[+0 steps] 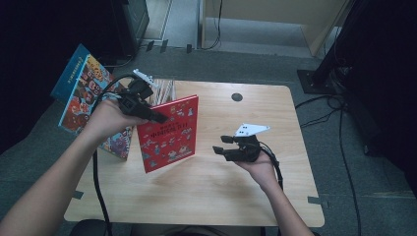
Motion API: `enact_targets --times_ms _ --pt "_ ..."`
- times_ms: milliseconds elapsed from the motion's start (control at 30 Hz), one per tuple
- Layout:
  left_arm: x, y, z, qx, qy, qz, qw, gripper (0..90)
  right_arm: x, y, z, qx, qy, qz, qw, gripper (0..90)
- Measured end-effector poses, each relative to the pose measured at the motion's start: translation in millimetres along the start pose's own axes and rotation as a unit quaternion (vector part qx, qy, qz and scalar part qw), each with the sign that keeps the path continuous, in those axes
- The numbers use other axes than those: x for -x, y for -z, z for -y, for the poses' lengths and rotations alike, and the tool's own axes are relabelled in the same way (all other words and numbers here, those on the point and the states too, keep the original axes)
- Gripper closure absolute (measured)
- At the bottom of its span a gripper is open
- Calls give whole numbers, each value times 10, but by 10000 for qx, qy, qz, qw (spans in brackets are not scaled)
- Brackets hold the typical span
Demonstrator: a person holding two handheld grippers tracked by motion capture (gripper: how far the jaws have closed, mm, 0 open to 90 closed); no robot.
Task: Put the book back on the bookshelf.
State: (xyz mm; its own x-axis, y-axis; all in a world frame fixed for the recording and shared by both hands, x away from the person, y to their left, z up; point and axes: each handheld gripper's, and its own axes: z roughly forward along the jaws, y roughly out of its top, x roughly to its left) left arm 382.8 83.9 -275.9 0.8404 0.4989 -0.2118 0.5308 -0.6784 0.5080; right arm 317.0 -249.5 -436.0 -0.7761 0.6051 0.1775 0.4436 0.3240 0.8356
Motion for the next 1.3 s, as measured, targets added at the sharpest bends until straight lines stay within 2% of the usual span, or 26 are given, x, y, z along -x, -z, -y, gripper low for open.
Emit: enact_targets --times_ms 100,167,300,367,567,700,933,1167,1300 --pt "-36 35 35 14 89 -31 10000 799 -5 -59 55 -161 -35 -18 9999 445" --pt "-69 75 69 21 144 -54 9999 799 -24 -91 115 -97 -3 27 9999 446" --pt "-115 149 138 74 262 -137 9995 798 -15 -170 243 -169 -123 59 9998 450" --pt "-144 195 179 105 344 -173 9992 798 -8 -203 287 -290 -187 124 9993 449" --pt "-214 303 287 156 559 -264 9980 800 -36 -320 386 -578 -47 283 9979 454" --pt "-250 376 367 211 660 -330 9971 799 -34 -384 430 -688 -142 229 9973 474" --pt "-323 530 533 356 883 -469 9944 799 -16 -474 492 -828 -39 253 9962 476" --pt "-398 678 671 422 1072 -612 9915 799 38 -512 556 -840 -200 107 9962 476" --pt "-437 754 729 497 1165 -692 9895 799 54 -541 579 -935 -75 186 9954 475"
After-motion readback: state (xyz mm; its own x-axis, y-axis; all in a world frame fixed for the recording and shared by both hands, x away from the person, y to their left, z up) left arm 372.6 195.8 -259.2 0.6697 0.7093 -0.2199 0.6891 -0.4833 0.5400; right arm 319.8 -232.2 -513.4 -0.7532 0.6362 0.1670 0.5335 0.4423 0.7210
